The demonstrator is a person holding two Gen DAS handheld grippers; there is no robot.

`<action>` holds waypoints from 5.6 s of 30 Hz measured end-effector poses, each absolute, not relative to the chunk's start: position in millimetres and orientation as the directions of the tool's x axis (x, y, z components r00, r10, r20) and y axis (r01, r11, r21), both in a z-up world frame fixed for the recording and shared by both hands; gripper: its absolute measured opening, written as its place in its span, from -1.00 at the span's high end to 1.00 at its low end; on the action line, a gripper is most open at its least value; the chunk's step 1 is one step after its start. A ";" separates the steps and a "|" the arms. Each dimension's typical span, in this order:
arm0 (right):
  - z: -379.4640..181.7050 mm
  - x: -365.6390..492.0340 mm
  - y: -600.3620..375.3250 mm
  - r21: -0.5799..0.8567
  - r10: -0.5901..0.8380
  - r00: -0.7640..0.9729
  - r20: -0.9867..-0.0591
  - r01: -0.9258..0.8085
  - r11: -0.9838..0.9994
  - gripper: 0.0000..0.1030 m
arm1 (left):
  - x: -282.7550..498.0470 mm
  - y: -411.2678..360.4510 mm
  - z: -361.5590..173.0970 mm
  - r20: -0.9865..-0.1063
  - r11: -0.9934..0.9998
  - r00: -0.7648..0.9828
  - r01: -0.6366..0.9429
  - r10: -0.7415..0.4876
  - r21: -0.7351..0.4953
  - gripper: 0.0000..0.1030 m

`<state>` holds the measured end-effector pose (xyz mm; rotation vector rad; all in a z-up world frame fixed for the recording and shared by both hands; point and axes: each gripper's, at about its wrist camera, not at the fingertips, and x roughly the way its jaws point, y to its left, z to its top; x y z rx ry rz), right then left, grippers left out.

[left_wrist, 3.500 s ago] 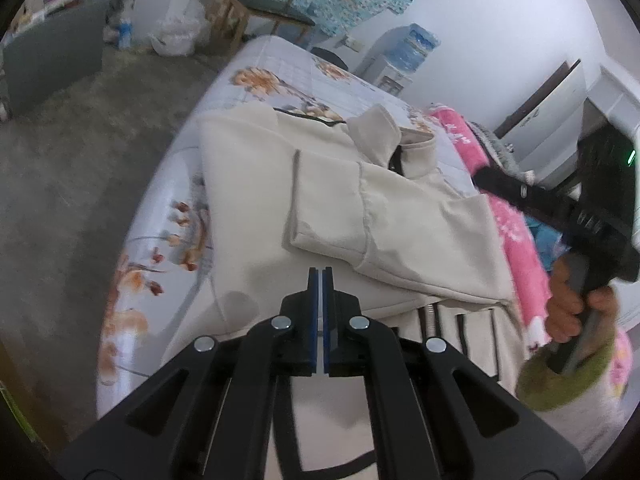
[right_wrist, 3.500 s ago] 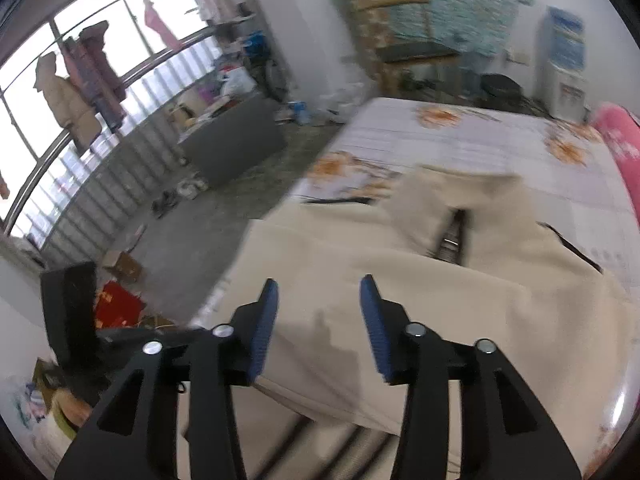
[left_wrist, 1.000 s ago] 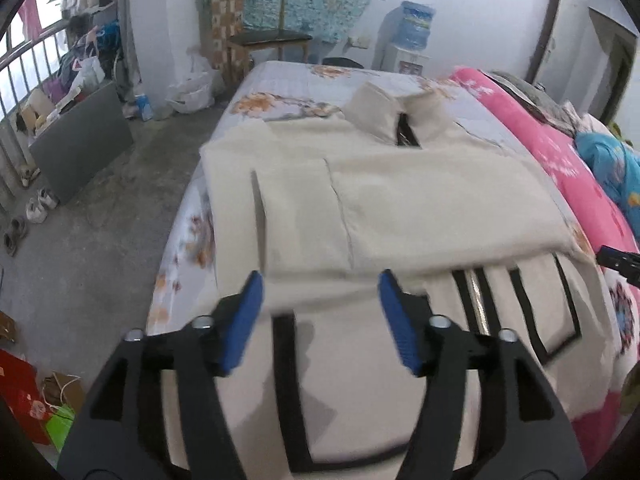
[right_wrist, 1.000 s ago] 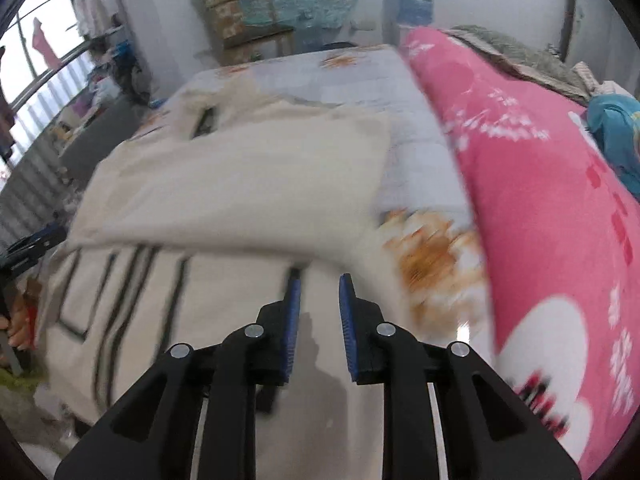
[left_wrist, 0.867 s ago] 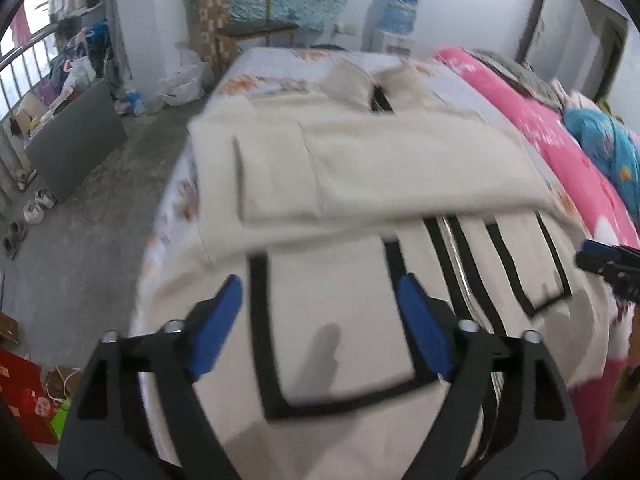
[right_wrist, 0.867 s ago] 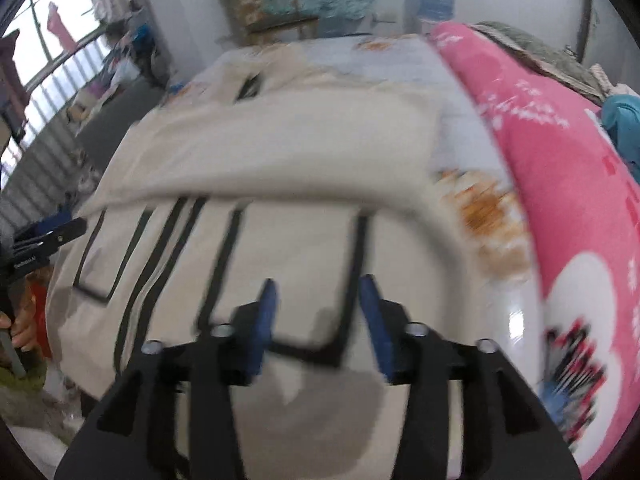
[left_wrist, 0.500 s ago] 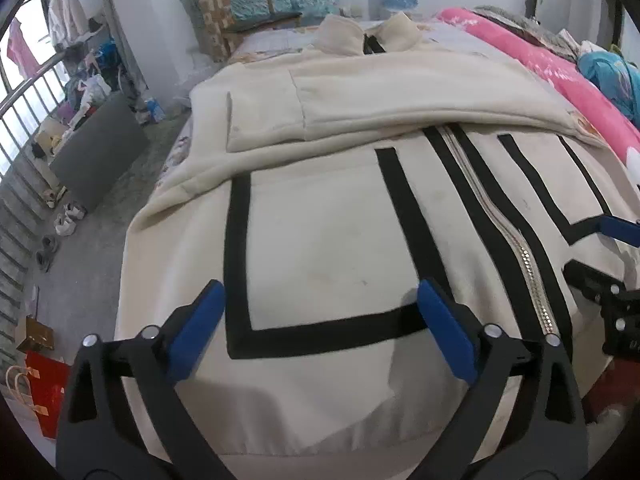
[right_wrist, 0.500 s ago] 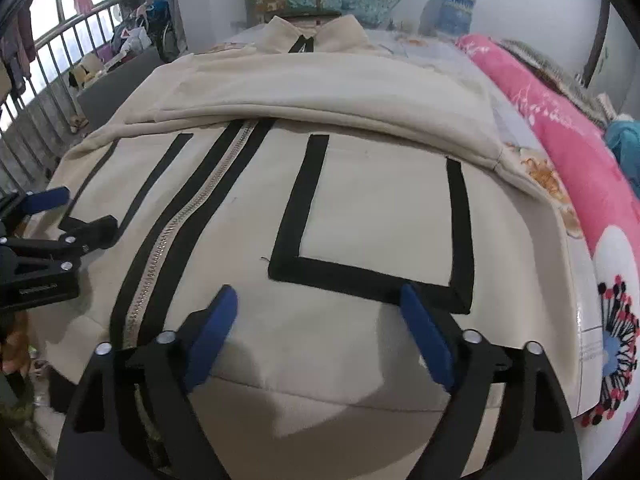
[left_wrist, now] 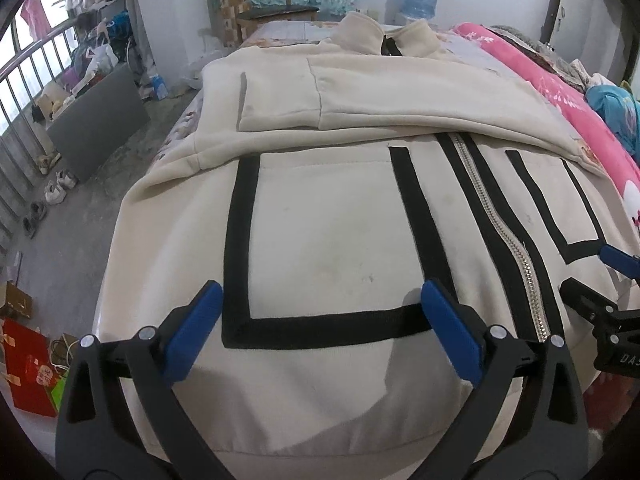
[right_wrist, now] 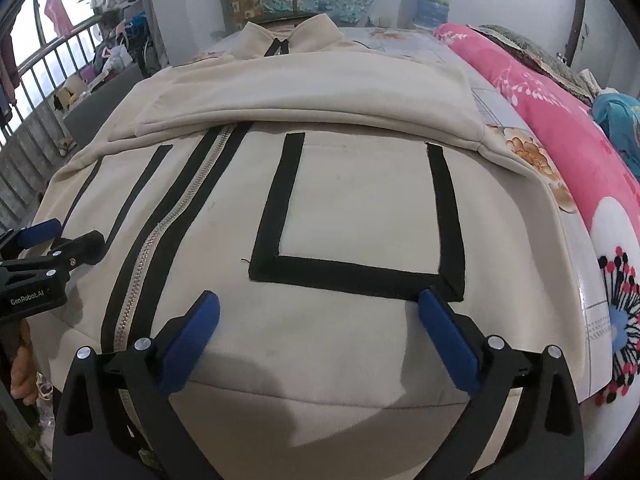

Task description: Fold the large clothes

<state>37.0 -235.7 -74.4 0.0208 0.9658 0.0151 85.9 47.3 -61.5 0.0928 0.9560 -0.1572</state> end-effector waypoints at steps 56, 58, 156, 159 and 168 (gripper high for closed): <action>-75.2 33.2 -238.7 0.015 0.022 0.596 -0.803 -0.017 1.000 -0.88 | 65.6 56.0 -40.7 -0.751 0.989 0.658 0.139 -0.055 0.049 -0.85; -75.3 33.0 -238.7 0.015 0.023 0.597 -0.802 -0.018 1.000 -0.88 | 58.8 61.6 -35.1 -0.738 0.990 0.675 0.120 -0.026 0.076 -0.84; -99.2 -58.1 -376.9 0.235 0.201 0.309 -0.929 0.075 0.969 -0.15 | -15.4 112.1 -72.8 -0.873 0.984 0.482 0.108 0.071 0.139 0.72; -104.0 -60.0 -377.6 0.263 0.227 0.305 -0.925 0.084 0.961 -0.08 | -15.2 109.9 -73.4 -0.873 0.983 0.481 0.109 0.079 0.149 0.71; -108.8 -58.0 -373.7 0.271 0.244 0.281 -0.928 0.062 0.960 0.15 | -15.7 106.0 -73.8 -0.873 0.981 0.480 0.109 0.089 0.160 0.71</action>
